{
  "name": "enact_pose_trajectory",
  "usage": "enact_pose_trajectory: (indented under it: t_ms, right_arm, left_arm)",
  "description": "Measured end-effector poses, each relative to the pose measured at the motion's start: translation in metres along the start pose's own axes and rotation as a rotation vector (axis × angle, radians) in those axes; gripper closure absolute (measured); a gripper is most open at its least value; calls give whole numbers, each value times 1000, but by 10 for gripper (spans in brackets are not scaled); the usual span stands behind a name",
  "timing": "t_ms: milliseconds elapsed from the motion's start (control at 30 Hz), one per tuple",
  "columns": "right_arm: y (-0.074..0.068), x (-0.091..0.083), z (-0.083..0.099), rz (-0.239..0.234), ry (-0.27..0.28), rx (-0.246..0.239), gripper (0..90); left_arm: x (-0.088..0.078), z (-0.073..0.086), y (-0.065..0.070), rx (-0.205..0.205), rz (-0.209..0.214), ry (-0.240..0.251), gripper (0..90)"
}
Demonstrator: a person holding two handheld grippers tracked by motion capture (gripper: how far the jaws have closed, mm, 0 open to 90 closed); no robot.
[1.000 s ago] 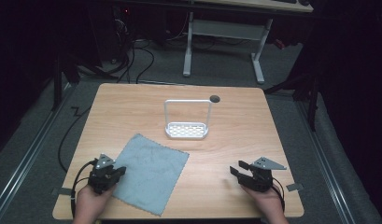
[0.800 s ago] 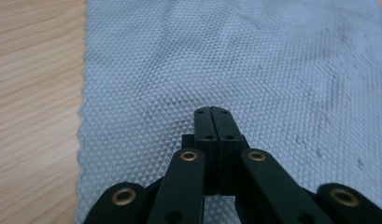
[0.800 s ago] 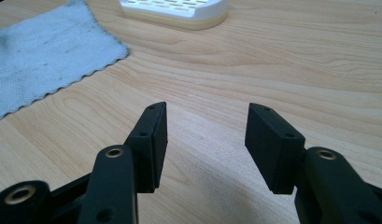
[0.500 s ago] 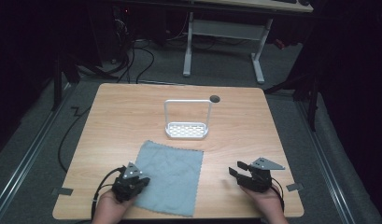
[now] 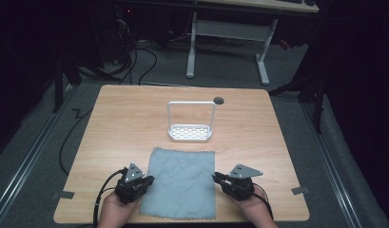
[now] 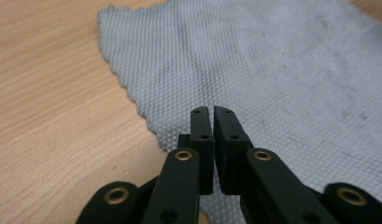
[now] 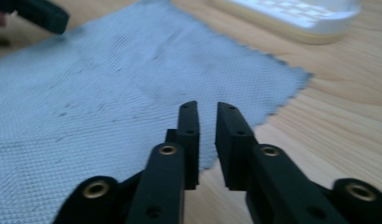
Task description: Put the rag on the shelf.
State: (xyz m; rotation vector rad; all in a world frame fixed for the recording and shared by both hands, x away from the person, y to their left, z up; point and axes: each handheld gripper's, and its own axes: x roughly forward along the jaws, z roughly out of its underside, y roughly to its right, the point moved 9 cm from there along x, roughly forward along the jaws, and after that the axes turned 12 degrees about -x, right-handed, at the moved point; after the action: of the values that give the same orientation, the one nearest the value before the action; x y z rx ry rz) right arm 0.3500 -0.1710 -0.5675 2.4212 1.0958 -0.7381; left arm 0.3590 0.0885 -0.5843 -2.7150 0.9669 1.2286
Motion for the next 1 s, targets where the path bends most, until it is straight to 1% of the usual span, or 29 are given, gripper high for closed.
enact_pose_trajectory:
  t_ms: [67, 100, 200, 233, 267, 300, 333, 400, 433, 467, 500, 533, 600, 633, 667, 733, 767, 800, 867, 900, 933, 967, 1000]
  right_arm:
    - [-6, 9, 1, -22, -32, -25, 886]
    - [-7, 13, 2, -24, -45, -32, 896]
    - [-6, 18, 7, -22, -90, -37, 900]
    - [-6, 18, 7, -22, -90, -37, 900]
    - [-5, 20, 13, -30, -118, -36, 900]
    - [-4, 19, 14, -34, -115, -34, 900]
    - [-3, 18, 15, -38, -119, -26, 900]
    - [0, 14, 18, -30, -124, -21, 900]
    - [0, 14, 18, -30, -124, -21, 900]
    - [3, 10, 22, -24, -127, -13, 900]
    - [3, 10, 22, -24, -127, -13, 900]
    - [6, 4, 26, -21, -131, 2, 900]
    - [9, -2, 31, -18, -131, 19, 900]
    - [10, -6, 34, -16, -130, 30, 900]
    - [10, -10, 37, -16, -129, 36, 900]
    - [11, -17, 43, -16, -134, 52, 900]
    - [11, -20, 44, -14, -137, 52, 900]
    - [11, -22, 44, -10, -132, 58, 896]
    - [15, -25, 40, 4, -99, 67, 866]
    - [15, -25, 40, 4, -99, 67, 866]
    - [18, -26, 36, 18, -69, 77, 832]
    - [18, -26, 36, 18, -69, 77, 832]
    - [20, -27, 35, 30, -56, 78, 793]
  left_arm:
    - [4, 2, 0, 7, -10, -16, 894]
    - [5, 3, 0, 11, -9, -22, 897]
    - [7, 2, 1, 10, -2, -22, 900]
    - [7, 2, 1, 10, -2, -22, 900]
    - [7, 2, 4, 11, 12, -24, 900]
    - [7, 3, 6, 14, 17, -26, 900]
    - [8, 3, 8, 21, 25, -29, 900]
    - [9, 5, 15, 35, 45, -37, 900]
    - [9, 5, 15, 35, 45, -37, 900]
    - [10, 6, 23, 49, 71, -47, 900]
    - [10, 6, 23, 49, 71, -47, 900]
    - [11, 8, 33, 68, 100, -58, 900]
    - [12, 10, 41, 87, 124, -71, 900]
    - [12, 10, 41, 87, 124, -71, 900]
    - [12, 12, 49, 96, 151, -80, 900]
    - [11, 14, 54, 106, 171, -88, 897]
    - [11, 14, 54, 109, 174, -89, 888]
    - [11, 13, 53, 103, 178, -86, 880]
    - [12, 9, 47, 84, 167, -63, 839]
    - [12, 9, 47, 84, 167, -63, 818]
    - [12, 1, 37, 48, 147, -24, 789]
    - [12, 1, 37, 48, 147, -24, 770]
    - [13, -7, 27, 8, 130, 9, 758]
